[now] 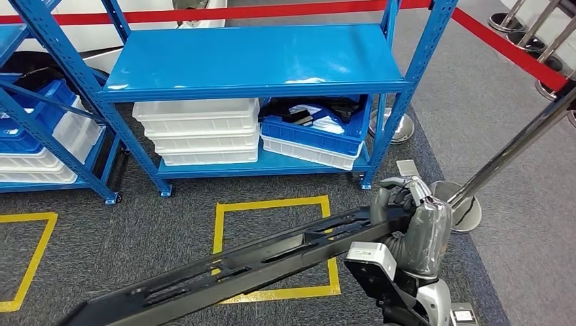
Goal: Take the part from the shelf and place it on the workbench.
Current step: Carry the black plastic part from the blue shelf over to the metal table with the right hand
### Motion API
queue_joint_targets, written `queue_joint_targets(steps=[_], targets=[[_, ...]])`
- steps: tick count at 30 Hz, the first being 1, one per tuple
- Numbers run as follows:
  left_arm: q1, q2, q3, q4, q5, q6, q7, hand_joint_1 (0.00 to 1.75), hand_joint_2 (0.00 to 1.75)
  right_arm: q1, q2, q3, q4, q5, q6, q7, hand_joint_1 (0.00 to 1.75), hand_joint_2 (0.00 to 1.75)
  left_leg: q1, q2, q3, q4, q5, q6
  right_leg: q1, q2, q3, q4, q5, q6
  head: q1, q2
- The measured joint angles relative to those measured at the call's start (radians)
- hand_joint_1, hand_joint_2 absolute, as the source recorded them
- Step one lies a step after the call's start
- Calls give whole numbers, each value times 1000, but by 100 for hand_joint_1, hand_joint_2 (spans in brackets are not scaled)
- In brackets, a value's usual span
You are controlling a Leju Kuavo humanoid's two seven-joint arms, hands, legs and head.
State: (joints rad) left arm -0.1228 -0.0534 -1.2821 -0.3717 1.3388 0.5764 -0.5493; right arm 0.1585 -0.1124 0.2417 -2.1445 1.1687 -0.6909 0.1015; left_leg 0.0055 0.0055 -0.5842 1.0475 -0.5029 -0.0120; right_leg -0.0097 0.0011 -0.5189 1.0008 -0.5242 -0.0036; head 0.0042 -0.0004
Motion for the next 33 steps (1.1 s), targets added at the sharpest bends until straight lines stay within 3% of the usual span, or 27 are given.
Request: queue_joint_targets(steps=[2, 4, 5, 6, 7, 9, 11, 14, 15, 17, 19, 20, 21, 22, 24, 26, 30, 31, 33], targets=[[0, 0, 0, 1, 0, 0, 0, 0, 175, 0, 0, 0, -3, -1, 0, 3, 175, 175, 3, -1, -33, 88, -63, -11, -3, -6, -8, -3, 9, -10, -8, 0], [0, 0, 0, 3, 0, 0, 0, 0, 175, 1, 1, 0, -4, -2, 0, 6, 175, 175, 4, -1, -79, 212, -126, -18, -2, -10, -20, 2, 13, -15, -13, 0], [1, 0, 0, 4, 1, 0, 0, 0, 175, 1, 1, -1, -4, -2, 0, 7, 175, 175, 4, -1, -88, 247, -136, -20, -1, -11, -26, 5, 14, -15, -14, 0], [1, 0, 0, 5, 1, 0, 0, 0, 175, 1, 1, -1, -4, -2, 0, 7, 175, 175, 5, -1, -80, 247, -129, -20, -1, -13, -30, 9, 15, -15, -14, 0], [1, 0, 0, 5, 1, 0, 0, 0, 175, 1, 1, -1, -4, -2, 0, 8, 175, 175, 5, 0, -53, 207, -105, -19, -1, -14, -33, 12, 16, -14, -14, 0], [1, 0, 0, 6, 0, 1, -1, 0, 175, 2, 1, -1, -4, -2, 0, 11, 175, 175, 5, 1, 23, 75, -51, -14, 0, -16, -36, 18, 15, -10, -15, 0], [-1, -1, 0, 6, 0, 2, -2, 0, 175, 2, 1, -2, -4, 1, 0, 13, 175, 175, 4, 2, 60, -9, -31, -4, 4, -16, -42, 26, 16, -1, -15, 0], [1, -2, 0, 6, 1, 2, -2, 0, 175, 1, 1, -4, -6, 5, 0, 16, 175, 175, 2, 1, 55, -24, -26, 16, 2, -17, -50, 31, 19, 16, -13, 0], [2, -2, 0, 7, 1, 3, -2, 0, 175, 2, 1, -5, -6, 6, 0, 16, 175, 175, 3, 2, 54, -27, -22, 23, 1, -15, -54, 42, 8, 22, -11, 0], [1, -3, 0, 7, 1, 4, -2, 0, 175, 2, 1, -5, -7, 7, 0, 18, 175, 175, 6, 2, 50, -32, -14, 35, -1, -11, -85, 117, -46, 31, -5, 0], [1, -3, 0, 7, 1, 4, -2, 0, 175, 3, 1, -6, -7, 8, 0, 19, 175, 175, 4, 2, 43, -32, -11, 40, -3, -9, -138, 243, -110, 36, 0, 0], [2, -3, 0, 7, 2, 4, -2, 0, 175, 3, 1, -6, -7, 8, 0, 20, 175, 175, 4, 1, 41, -31, -10, 41, -4, -8, -156, 289, -124, 38, 0, 0], [2, -3, 0, 7, 2, 5, -1, 0, 175, 4, 1, -6, -7, 8, 0, 21, 175, 175, 3, 1, 40, -30, -9, 41, -4, -8, -159, 302, -119, 38, 0, 0], [2, -3, 0, 8, 2, 5, -1, 0, 175, 4, 1, -6, -7, 7, 0, 22, 175, 175, 3, -1, 40, -29, -9, 41, -4, -7, -142, 274, -94, 36, 1, 0], [1, -3, 0, 8, 3, 7, -1, 0, 175, 3, 1, -6, -7, 6, 0, 24, 175, 175, 3, -6, 41, -27, -10, 38, -4, 0, -74, 143, -27, 30, 3, 0], [-1, -3, 0, 8, 3, 9, 0, 0, 175, 3, 1, -6, -7, 4, 0, 26, 175, 175, 0, -11, 36, -24, -9, 29, -1, 10, -30, 42, 2, 23, 4, 0], [-1, -3, 0, 8, 3, 11, 3, 0, 175, 3, 0, -6, -7, 3, 0, 29, 175, 175, 1, -14, 24, -12, -13, 6, -1, 5, -30, 15, 8, 5, 1, 0], [-1, -3, 0, 8, 3, 11, 4, 0, 175, 3, 0, -6, -7, 3, 0, 29, 175, 175, 1, -14, 14, 12, -31, 0, -3, 2, -30, 11, 11, -2, -3, 0], [-2, -3, 0, 8, 3, 12, 6, 0, 175, 3, 0, -6, -7, 1, 0, 30, 175, 175, 3, -12, -30, 116, -91, -9, -4, -6, -30, 7, 14, -10, -11, 0]])
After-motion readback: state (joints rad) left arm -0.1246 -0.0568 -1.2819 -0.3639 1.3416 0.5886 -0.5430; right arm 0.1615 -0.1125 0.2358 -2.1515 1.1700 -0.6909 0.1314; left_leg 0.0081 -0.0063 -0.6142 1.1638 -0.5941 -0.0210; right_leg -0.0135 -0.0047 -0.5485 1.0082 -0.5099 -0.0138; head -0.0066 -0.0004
